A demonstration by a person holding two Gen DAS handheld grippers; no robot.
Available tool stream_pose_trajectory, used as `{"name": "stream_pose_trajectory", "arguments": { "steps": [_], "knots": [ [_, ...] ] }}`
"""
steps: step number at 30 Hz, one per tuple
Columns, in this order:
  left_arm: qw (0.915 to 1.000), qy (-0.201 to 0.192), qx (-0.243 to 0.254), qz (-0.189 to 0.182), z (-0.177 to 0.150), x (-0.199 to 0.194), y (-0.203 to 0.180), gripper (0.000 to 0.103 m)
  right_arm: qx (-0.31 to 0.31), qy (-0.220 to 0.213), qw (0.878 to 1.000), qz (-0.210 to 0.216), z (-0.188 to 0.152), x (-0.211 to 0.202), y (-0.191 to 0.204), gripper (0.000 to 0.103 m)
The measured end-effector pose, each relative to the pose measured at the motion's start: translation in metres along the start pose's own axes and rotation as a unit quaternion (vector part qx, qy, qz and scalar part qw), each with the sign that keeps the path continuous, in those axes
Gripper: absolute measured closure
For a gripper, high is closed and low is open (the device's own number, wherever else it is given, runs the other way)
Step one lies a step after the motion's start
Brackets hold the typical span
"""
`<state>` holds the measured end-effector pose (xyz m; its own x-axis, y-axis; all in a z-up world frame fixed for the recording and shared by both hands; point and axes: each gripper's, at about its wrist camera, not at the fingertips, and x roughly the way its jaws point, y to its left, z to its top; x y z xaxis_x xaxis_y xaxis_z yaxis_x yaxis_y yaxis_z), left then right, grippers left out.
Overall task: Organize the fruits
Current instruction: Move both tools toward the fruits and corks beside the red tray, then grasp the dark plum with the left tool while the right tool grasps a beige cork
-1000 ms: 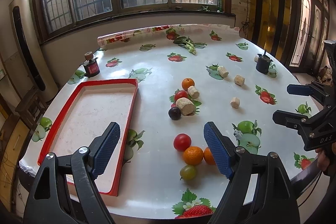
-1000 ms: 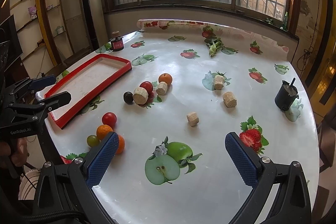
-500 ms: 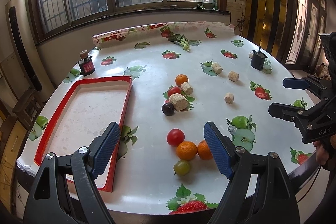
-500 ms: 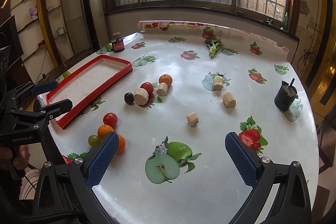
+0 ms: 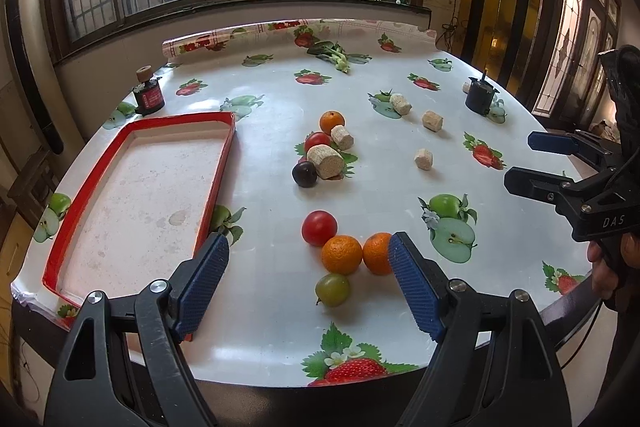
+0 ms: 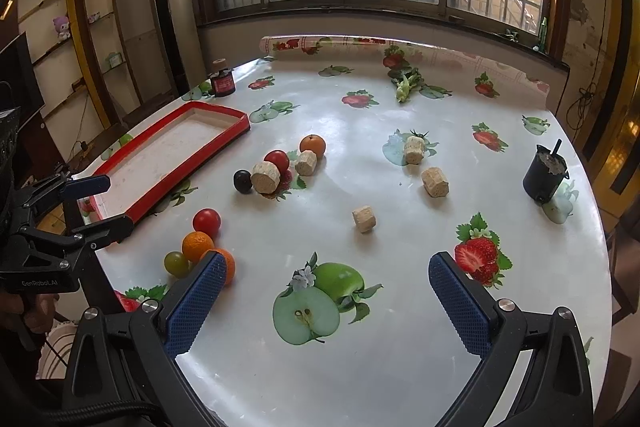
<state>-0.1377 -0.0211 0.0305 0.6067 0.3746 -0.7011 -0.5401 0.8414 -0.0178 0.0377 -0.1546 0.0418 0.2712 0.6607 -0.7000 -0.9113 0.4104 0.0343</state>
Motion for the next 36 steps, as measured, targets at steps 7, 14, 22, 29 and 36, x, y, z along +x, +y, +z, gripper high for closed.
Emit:
{"name": "stream_pose_trajectory", "arguments": {
  "steps": [7,14,22,29,36],
  "knots": [
    [0.9999,0.010,-0.008,-0.009,0.002,0.008,0.003,0.021,0.004,0.007,1.000,0.002,-0.004,0.008,-0.003,0.001],
    [0.9988,0.024,-0.025,-0.034,0.023,0.036,0.012,0.021,0.015,0.019,1.000,0.006,-0.003,0.029,-0.012,0.003],
    [0.9962,0.062,-0.024,-0.057,0.048,0.090,0.016,0.021,0.032,0.051,0.998,0.005,0.004,0.073,-0.023,0.014],
    [0.9936,0.097,-0.002,-0.058,0.055,0.130,0.014,0.031,0.056,0.071,0.996,0.002,0.009,0.106,-0.040,0.029],
    [0.9912,0.116,0.000,-0.063,0.058,0.155,0.018,0.045,0.062,0.075,0.995,-0.006,0.017,0.125,-0.050,0.032]
  ]
}}
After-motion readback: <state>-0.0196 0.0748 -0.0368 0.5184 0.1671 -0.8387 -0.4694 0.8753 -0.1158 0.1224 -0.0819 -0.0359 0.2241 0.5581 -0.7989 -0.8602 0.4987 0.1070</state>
